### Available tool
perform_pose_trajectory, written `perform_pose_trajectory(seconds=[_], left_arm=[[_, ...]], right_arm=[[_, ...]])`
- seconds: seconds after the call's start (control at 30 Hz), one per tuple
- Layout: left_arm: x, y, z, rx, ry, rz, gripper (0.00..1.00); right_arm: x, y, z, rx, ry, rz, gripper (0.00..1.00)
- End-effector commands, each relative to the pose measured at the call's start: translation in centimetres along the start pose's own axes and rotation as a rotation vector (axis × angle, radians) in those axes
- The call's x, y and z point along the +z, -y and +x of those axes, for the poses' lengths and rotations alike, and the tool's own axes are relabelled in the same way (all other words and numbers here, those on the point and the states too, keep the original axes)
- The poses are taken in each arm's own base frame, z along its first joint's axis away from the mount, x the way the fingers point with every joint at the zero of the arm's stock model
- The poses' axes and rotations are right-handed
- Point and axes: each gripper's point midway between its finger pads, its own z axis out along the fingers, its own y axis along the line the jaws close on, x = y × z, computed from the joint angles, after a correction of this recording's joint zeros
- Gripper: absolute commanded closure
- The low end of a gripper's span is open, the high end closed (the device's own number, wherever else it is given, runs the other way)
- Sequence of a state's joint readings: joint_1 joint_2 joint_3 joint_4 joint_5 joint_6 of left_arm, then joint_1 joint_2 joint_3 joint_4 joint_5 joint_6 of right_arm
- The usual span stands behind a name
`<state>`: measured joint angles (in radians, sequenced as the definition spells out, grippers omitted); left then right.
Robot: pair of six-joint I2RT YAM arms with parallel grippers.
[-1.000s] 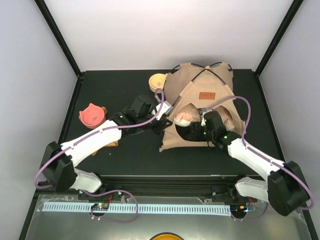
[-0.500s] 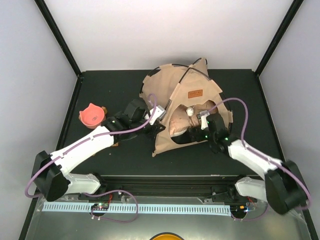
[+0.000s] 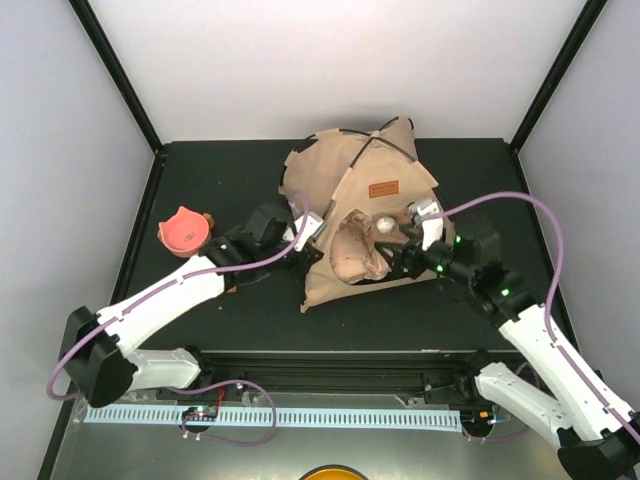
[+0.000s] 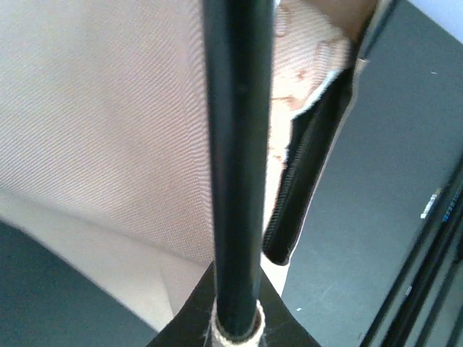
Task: Set up the pet tent
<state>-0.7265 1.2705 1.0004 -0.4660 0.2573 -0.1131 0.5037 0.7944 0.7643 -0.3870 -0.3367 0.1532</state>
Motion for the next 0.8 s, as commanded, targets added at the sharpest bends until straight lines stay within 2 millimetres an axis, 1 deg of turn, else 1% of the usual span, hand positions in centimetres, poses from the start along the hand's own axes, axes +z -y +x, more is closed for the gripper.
perform_pose_trajectory(seconds=[0.0, 0.03, 0.07, 0.1, 0.13, 0.17, 0.2, 0.27, 0.3, 0.33, 0.37, 0.4, 0.43, 0.47, 0.53, 0.6, 0.7, 0.77], left_arm=[[-3.3, -4.1, 1.6, -0.142, 0.046, -0.164, 0.98], [-3.8, -4.9, 2.1, -0.172, 0.056, -0.187, 0.98], [-4.4, -5.6, 2.5, -0.199, 0.067, -0.218, 0.98], [-4.9, -6.2, 2.9, -0.216, 0.079, -0.245, 0.96], [-5.3, -6.7, 3.4, -0.226, 0.088, -0.269, 0.92], [-5.8, -7.0, 3.7, -0.231, 0.096, -0.291, 0.87], [-6.1, -7.4, 4.0, -0.239, 0.103, -0.316, 0.8], [-7.2, -8.2, 4.3, -0.262, 0.125, -0.38, 0.49], [-7.7, -8.5, 4.3, -0.269, 0.136, -0.402, 0.4], [-8.2, -8.5, 4.0, -0.267, 0.153, -0.411, 0.33], [-8.7, -8.3, 3.6, -0.253, 0.17, -0.408, 0.29], [-9.2, -7.8, 3.0, -0.237, 0.191, -0.393, 0.26], [-9.6, -7.3, 2.5, -0.218, 0.211, -0.37, 0.24], [-10.2, -6.7, 1.9, -0.199, 0.234, -0.347, 0.22], [-11.3, -5.8, 0.7, -0.164, 0.292, -0.312, 0.21], [-12.5, -5.3, -0.2, -0.137, 0.35, -0.305, 0.21], [-14.3, -4.9, -1.2, -0.115, 0.424, -0.315, 0.18], [-15.6, -4.7, -1.9, -0.108, 0.462, -0.328, 0.18]], right_arm=[[-2.5, -1.1, -5.7, -0.109, 0.047, 0.024, 0.19], [-3.2, -1.3, -7.3, -0.136, 0.067, 0.038, 0.19], [-3.5, -1.1, -8.3, -0.154, 0.078, 0.062, 0.19], [-3.5, -0.6, -8.7, -0.164, 0.071, 0.094, 0.2], [-3.9, -0.5, -10.0, -0.177, 0.086, 0.12, 0.2], [-3.8, -0.2, -10.9, -0.191, 0.088, 0.141, 0.2], [-3.7, 0.1, -11.5, -0.201, 0.074, 0.157, 0.2], [-2.6, 0.7, -12.6, -0.201, 0.044, 0.178, 0.21], [-2.0, 0.9, -12.9, -0.197, 0.022, 0.182, 0.21], [-1.2, 1.2, -13.2, -0.191, -0.002, 0.187, 0.23], [-0.5, 1.6, -13.4, -0.181, -0.029, 0.197, 0.25], [0.6, 2.4, -13.2, -0.17, -0.068, 0.217, 0.28], [1.3, 3.0, -13.2, -0.165, -0.092, 0.236, 0.33], [1.9, 3.2, -13.2, -0.164, -0.111, 0.239, 0.35], [2.9, 3.6, -13.1, -0.166, -0.142, 0.237, 0.39], [3.8, 4.2, -12.6, -0.166, -0.175, 0.251, 0.43], [4.9, 5.6, -12.0, -0.169, -0.224, 0.3, 0.6], [5.2, 5.5, -12.1, -0.192, -0.247, 0.29, 0.91]])
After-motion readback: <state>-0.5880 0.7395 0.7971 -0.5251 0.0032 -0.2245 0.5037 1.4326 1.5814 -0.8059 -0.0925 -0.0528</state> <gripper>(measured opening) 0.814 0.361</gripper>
